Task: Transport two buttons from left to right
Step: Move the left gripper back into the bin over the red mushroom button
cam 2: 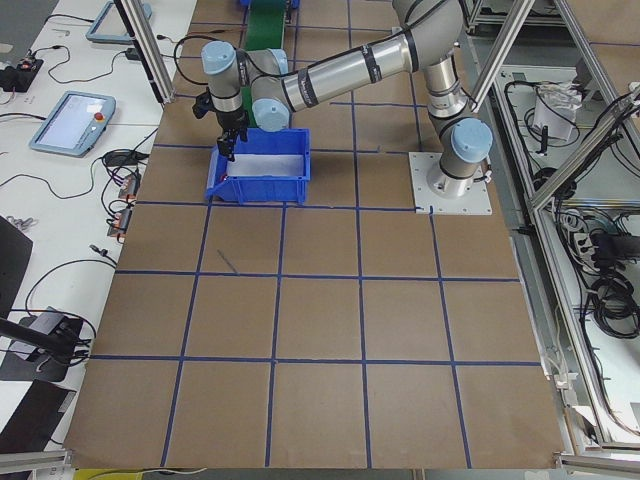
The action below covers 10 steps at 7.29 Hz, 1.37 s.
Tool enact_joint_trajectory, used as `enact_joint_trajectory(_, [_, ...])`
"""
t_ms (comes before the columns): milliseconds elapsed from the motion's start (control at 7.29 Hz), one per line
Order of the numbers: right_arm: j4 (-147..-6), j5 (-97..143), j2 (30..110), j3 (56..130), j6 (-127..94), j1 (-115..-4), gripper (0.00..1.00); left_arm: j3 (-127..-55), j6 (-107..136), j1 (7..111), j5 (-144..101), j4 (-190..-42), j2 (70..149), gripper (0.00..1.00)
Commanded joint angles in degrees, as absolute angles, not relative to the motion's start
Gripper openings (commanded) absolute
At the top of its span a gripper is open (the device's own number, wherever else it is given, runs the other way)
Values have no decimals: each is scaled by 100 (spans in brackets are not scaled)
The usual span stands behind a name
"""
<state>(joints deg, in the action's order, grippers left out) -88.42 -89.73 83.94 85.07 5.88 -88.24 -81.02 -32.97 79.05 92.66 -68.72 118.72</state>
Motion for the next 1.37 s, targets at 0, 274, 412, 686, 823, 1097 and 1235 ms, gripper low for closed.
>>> enact_joint_trajectory(0, [-8842, -8974, 8402, 8508, 589, -8824, 100, -8112, -4084, 7901, 9272, -6733, 12041, 92])
enact_joint_trajectory(274, [-8842, -8974, 8394, 8508, 589, -8824, 100, -8112, -4551, 7893, 9281, -6602, 12198, 92])
enact_joint_trajectory(412, [-8842, -8974, 8402, 8508, 589, -8824, 100, -8112, -4570, 7893, 9281, -6531, 12225, 92])
enact_joint_trajectory(686, [-8842, -8974, 8402, 8508, 589, -8824, 100, -8112, -4570, 7884, 9272, -6469, 12269, 92])
enact_joint_trajectory(823, [-8842, -8974, 8402, 8508, 589, -8824, 100, -8060, -4579, 7866, 9255, -6451, 12417, 92])
enact_joint_trajectory(1097, [-8850, -8956, 8394, 8508, 580, -8842, 100, -8077, -4727, 7700, 9202, -6311, 12489, 91])
enact_joint_trajectory(1235, [-8981, -8939, 8376, 8499, 580, -8868, 100, -8051, -4746, 7691, 9202, -6311, 12515, 91])
